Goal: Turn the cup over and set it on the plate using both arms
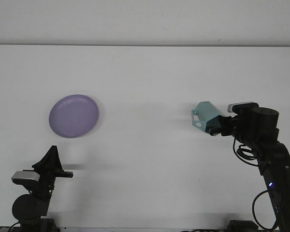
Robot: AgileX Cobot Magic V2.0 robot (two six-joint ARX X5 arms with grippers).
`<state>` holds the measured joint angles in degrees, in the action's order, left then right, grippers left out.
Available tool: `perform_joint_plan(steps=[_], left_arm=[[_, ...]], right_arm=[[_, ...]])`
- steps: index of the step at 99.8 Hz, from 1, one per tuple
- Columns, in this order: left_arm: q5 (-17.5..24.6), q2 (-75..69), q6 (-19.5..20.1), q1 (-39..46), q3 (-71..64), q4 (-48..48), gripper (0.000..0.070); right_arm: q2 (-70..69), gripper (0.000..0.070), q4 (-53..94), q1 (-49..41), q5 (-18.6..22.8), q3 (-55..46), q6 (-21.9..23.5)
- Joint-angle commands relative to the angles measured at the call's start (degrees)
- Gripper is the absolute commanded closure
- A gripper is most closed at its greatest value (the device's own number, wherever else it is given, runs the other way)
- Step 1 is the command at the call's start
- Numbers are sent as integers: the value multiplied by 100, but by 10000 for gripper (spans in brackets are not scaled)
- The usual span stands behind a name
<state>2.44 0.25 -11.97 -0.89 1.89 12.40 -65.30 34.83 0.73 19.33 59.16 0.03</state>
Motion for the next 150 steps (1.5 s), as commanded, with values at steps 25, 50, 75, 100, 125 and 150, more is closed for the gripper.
perform_joint_plan(steps=[25, 50, 75, 100, 125, 150], left_arm=[[4, -7, -79, 11, -98, 50, 688], [4, -7, -101, 11, -96, 50, 688], [7, -7, -118, 11, -98, 48, 688], [4, -7, -116, 11, -98, 48, 688], [4, -7, -118, 11, -98, -35, 688], [4, -7, -118, 11, -98, -37, 688]], right_arm=[[-789, 695, 2236, -1473, -625, 1373, -337], [-2135, 695, 3469, -2310, -1102, 2378, -649], [-3233, 695, 4065, -2824, -1458, 2983, -737], [-3624, 695, 4131, -3165, -1508, 3053, -807], [-3720, 664, 4063, -3202, -1467, 3051, -894], [-3720, 442, 3978, -3202, -1333, 3051, -914]])
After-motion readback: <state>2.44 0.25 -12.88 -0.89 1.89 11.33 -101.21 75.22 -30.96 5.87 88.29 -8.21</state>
